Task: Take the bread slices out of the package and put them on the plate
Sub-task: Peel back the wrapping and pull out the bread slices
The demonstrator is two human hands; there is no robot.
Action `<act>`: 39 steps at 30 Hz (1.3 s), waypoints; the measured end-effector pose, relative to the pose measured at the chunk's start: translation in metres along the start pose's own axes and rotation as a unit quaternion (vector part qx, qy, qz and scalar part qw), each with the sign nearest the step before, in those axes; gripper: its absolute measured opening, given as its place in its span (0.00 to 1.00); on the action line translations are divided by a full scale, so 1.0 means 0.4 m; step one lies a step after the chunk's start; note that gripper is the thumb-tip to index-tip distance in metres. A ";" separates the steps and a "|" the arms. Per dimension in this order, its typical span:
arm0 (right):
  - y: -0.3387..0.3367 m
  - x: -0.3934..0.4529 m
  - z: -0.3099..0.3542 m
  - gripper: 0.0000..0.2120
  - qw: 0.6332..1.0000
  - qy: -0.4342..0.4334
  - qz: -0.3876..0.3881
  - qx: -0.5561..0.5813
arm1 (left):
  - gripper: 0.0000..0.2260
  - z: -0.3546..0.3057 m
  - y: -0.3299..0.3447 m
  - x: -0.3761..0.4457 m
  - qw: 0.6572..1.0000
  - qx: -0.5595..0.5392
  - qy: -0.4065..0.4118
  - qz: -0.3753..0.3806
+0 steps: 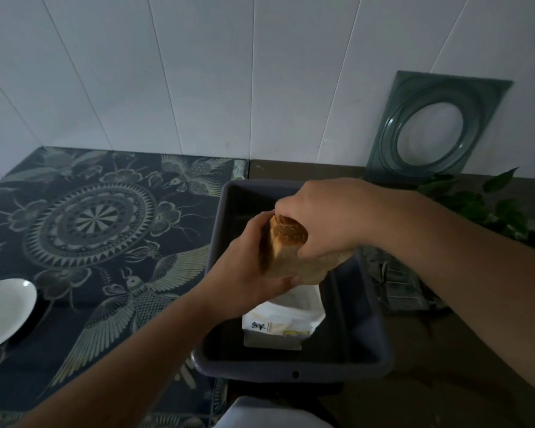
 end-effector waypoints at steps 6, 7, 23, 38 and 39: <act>-0.068 -0.009 0.013 0.19 0.999 -0.011 0.028 -0.024 | 0.24 -0.011 -0.035 0.026 0.998 -0.017 -0.005 -0.068; -0.070 -0.011 0.015 0.20 0.999 -0.011 0.034 -0.026 | 0.22 -0.009 -0.036 0.023 0.997 -0.027 -0.005 -0.068; 0.354 -0.085 0.005 0.35 0.562 -0.016 -0.311 0.767 | 0.14 0.006 -0.038 -0.025 0.989 -0.101 -0.078 -0.075; 0.385 -0.045 0.060 0.18 0.540 -0.018 -0.203 0.816 | 0.22 0.057 0.044 -0.065 0.916 -0.389 -0.101 -0.015; 0.385 -0.045 0.057 0.18 0.541 -0.016 -0.189 0.819 | 0.21 0.060 0.051 -0.069 0.911 -0.398 -0.107 -0.017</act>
Point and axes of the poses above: each hand's wrist, its own x-axis towards the middle knuckle, its own y-axis out of the palm, z = x × y, the point moved 3 cm from there along x, towards the middle knuckle, and after that the axes turned 15 degrees about z, right-handed, at the moved point
